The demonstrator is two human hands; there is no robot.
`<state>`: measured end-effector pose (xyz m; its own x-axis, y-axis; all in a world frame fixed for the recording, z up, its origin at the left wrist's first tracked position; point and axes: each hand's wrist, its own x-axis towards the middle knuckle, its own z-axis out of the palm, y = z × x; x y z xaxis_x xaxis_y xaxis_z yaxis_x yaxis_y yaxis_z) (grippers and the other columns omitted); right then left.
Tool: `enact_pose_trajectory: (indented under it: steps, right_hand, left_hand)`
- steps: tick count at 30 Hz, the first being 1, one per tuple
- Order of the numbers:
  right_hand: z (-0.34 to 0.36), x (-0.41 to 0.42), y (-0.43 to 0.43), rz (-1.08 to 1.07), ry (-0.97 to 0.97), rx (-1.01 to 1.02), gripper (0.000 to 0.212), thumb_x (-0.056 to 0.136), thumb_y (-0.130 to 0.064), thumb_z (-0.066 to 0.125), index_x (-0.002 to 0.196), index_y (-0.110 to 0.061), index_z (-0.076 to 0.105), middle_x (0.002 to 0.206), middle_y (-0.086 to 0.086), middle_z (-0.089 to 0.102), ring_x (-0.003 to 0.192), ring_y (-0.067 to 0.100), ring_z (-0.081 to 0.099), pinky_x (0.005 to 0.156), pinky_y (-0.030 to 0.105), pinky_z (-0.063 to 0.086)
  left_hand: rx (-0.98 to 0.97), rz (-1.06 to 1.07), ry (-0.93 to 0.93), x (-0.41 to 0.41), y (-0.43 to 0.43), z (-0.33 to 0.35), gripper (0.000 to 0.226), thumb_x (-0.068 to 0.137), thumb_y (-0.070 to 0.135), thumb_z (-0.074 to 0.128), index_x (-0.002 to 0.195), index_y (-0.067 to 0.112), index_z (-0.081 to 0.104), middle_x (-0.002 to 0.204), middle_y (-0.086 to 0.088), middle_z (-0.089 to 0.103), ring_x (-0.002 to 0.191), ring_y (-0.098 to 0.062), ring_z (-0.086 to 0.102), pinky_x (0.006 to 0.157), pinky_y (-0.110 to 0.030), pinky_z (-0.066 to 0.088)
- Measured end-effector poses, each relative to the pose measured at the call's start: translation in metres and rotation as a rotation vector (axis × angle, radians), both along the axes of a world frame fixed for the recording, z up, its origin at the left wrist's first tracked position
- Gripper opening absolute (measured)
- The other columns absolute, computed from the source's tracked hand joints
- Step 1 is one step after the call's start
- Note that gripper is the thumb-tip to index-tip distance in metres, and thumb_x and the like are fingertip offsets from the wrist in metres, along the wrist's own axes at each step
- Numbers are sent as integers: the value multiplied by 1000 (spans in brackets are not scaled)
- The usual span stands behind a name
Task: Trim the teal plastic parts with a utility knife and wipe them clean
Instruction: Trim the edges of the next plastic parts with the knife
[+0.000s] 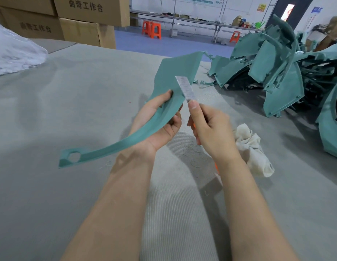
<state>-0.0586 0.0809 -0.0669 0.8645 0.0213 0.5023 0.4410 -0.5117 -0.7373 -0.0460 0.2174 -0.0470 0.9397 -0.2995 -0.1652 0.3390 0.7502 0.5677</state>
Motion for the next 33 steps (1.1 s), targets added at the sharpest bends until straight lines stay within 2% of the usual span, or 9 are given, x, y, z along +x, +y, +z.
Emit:
enact_pose_trajectory:
  steps: [6, 10, 13, 18, 22, 26, 28, 30, 33]
  right_hand:
    - [1, 0, -1, 38, 5, 7, 52, 99, -47, 43, 63, -12, 55, 47, -13, 52, 42, 7, 46, 50, 29, 41]
    - [2, -5, 9, 142, 36, -86, 53, 97, -48, 45, 64, -9, 56, 49, 3, 50, 43, 18, 46, 50, 37, 43]
    - [3, -10, 17, 194, 67, -142, 54, 91, -56, 40, 59, -14, 52, 44, -9, 45, 42, 10, 47, 51, 33, 42]
    - [1, -11, 17, 256, 114, -191, 48, 98, -41, 50, 57, -16, 52, 44, -19, 48, 43, 6, 48, 49, 21, 37]
    - [5, -10, 11, 191, 144, -44, 47, 98, -43, 50, 64, -12, 57, 46, -8, 49, 46, 9, 46, 55, 39, 44]
    - [8, -2, -5, 10, 69, 30, 28, 99, -33, 50, 86, -10, 58, 71, 1, 65, 61, 16, 55, 68, 43, 50]
    - [7, 0, -9, 14, 41, -63, 8, 99, -24, 51, 95, -20, 57, 76, -2, 64, 68, 16, 59, 70, 35, 51]
    - [4, -1, -7, 84, 25, -79, 15, 98, -18, 52, 103, -31, 58, 71, -7, 60, 65, 13, 62, 63, 18, 51]
    - [3, -5, 2, 125, -12, -81, 17, 99, -33, 50, 110, -34, 63, 68, -5, 60, 56, 9, 59, 58, 20, 51]
  left_hand:
    - [-11, 20, 2, 0, -1, 2, 13, 92, 19, 57, 82, 12, 61, 66, -1, 58, 45, -6, 52, 41, -14, 43]
    - [-46, 121, 34, 4, -2, 0, 33, 92, 16, 55, 61, 8, 61, 55, -1, 55, 43, -10, 53, 44, -18, 45]
    - [-53, 167, 29, 7, 2, -4, 44, 92, 18, 57, 49, 8, 67, 55, -2, 59, 46, -12, 58, 47, -16, 47]
    - [-93, 160, 39, 6, 7, -6, 24, 90, 18, 61, 70, 5, 61, 67, -6, 56, 45, -12, 53, 43, -16, 44]
    - [-58, 190, 49, 7, 3, -3, 16, 90, 15, 58, 76, 9, 58, 64, -3, 53, 44, -10, 52, 41, -17, 44]
    - [4, 192, 51, 7, 2, -2, 8, 94, 21, 58, 90, 14, 58, 73, 0, 52, 50, -6, 47, 41, -14, 40]
    - [20, 226, 51, 6, 1, -4, 8, 94, 22, 58, 96, 14, 58, 73, 0, 53, 53, -6, 47, 41, -15, 41]
    - [-11, 258, 49, 6, 1, -4, 8, 95, 22, 57, 97, 15, 58, 72, 1, 53, 53, -6, 46, 42, -14, 41]
    - [-106, 284, 76, 7, 3, -4, 11, 96, 21, 56, 89, 13, 59, 72, 0, 54, 52, -6, 46, 42, -13, 40]
